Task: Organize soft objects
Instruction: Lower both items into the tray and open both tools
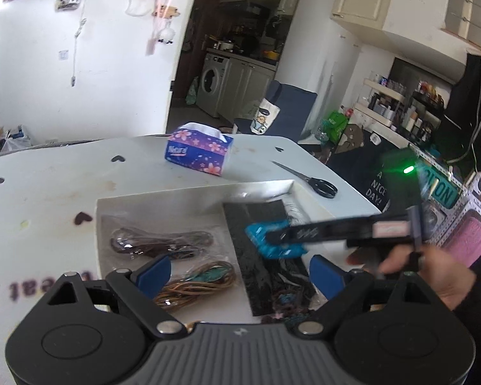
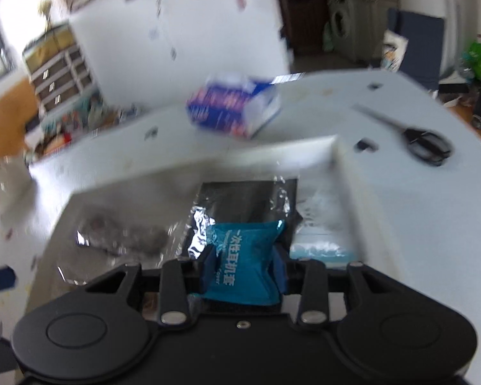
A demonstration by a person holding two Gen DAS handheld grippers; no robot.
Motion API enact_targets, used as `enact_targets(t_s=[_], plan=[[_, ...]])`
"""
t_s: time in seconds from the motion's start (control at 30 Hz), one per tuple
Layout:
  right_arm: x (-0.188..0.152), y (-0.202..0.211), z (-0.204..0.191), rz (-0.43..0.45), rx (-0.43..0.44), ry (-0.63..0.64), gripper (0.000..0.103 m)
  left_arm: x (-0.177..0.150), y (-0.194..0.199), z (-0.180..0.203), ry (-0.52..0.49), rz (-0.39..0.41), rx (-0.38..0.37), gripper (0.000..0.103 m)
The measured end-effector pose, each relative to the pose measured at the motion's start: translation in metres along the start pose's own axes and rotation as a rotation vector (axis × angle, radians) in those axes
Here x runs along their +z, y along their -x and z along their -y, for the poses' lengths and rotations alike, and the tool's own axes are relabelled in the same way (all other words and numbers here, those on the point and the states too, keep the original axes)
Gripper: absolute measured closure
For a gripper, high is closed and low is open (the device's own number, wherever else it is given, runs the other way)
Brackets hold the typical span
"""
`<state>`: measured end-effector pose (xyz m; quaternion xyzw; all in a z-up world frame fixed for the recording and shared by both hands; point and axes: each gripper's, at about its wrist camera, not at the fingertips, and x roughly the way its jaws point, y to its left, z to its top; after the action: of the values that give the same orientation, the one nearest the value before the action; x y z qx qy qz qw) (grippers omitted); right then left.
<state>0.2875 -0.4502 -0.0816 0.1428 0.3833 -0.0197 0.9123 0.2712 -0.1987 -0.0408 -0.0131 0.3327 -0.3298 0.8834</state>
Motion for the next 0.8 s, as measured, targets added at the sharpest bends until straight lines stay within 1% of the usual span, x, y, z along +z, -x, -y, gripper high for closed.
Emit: enact_targets(t_s=[0.07, 0.23, 0.3, 0.43, 0.53, 0.6, 0.7, 0.73, 0.8], plan=[[-0.002, -0.017, -0.007, -0.051, 0.012, 0.005, 0.064, 0.0, 0.001, -0.006, 0.024, -0.002, 0.002, 0.01], [0.004, -0.031, -0.019, -0.05, 0.025, -0.015, 0.063, -0.003, 0.003, -0.015, 0.037, -0.005, -0.006, 0.01], [0.005, -0.033, -0.026, -0.053, 0.022, 0.001, 0.063, -0.003, 0.003, -0.017, 0.039, -0.009, -0.012, 0.01], [0.006, -0.033, -0.027, -0.06, 0.058, 0.006, 0.063, -0.005, 0.003, -0.019, 0.047, -0.01, -0.018, 0.01], [0.005, -0.028, -0.018, -0.065, 0.09, -0.032, 0.064, -0.004, 0.005, -0.019, 0.045, -0.009, -0.021, 0.01], [0.004, -0.019, -0.013, -0.045, 0.075, -0.048, 0.064, -0.003, 0.008, -0.019, 0.041, -0.007, -0.019, 0.01], [0.001, -0.002, -0.01, -0.013, 0.062, -0.04, 0.063, -0.003, 0.011, -0.017, 0.026, -0.002, -0.014, 0.01], [0.0, 0.004, -0.01, -0.007, 0.062, -0.036, 0.062, -0.003, 0.012, -0.017, 0.022, 0.0, -0.012, 0.01], [-0.002, 0.015, -0.011, 0.006, 0.042, -0.014, 0.061, -0.003, 0.014, -0.015, 0.017, 0.001, -0.008, 0.01]])
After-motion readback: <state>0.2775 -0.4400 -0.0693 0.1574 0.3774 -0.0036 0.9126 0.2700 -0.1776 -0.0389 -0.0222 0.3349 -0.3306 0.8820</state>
